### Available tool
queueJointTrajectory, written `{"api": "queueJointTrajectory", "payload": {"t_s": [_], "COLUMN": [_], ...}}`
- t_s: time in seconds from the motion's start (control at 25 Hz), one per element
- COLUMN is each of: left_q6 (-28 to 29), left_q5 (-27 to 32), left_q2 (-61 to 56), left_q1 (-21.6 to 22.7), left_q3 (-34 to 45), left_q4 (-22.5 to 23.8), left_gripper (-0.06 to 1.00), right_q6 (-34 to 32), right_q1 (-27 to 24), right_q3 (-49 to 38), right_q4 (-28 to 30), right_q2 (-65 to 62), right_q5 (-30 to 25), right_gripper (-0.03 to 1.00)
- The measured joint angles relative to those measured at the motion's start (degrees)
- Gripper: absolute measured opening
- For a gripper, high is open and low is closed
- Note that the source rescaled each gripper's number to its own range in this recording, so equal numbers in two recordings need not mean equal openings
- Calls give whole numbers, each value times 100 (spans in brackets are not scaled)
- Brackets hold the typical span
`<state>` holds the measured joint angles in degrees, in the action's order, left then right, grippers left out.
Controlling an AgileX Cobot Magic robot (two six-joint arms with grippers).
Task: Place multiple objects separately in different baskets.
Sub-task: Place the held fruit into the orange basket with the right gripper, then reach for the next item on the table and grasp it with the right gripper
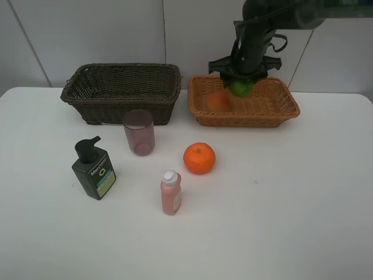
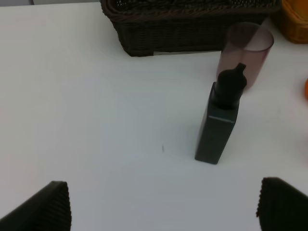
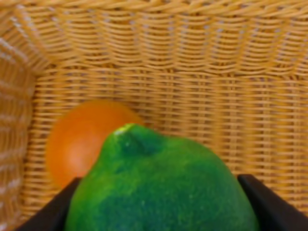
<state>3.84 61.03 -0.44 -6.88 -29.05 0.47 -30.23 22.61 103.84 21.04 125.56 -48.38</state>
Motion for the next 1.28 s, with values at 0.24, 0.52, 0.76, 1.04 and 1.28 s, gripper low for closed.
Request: {"api": "queueJointTrajectory", "payload": {"t_s": [0.24,0.52,0.76,1.04,1.28], "left_q6": [0,0,0,0,0], "left_q5": [0,0,0,0,0], "left_q2": [0,0,0,0,0], "left_q1": [0,0,0,0,0], "left_q3": [0,0,0,0,0], "left_q4": [0,0,0,0,0], "left_gripper": [100,100,100,100,100], "right_q6": [0,0,0,0,0], "right_q1": [-153,-312,-332,-332,-255], "right_q3": [0,0,0,0,0], "right_q4": [32,32,32,26,-207], "right_q2": [452,556,556,469,-29], "right_q5": [242,286,248,-63,-686], "right_gripper": [3,9,92,97,99]}}
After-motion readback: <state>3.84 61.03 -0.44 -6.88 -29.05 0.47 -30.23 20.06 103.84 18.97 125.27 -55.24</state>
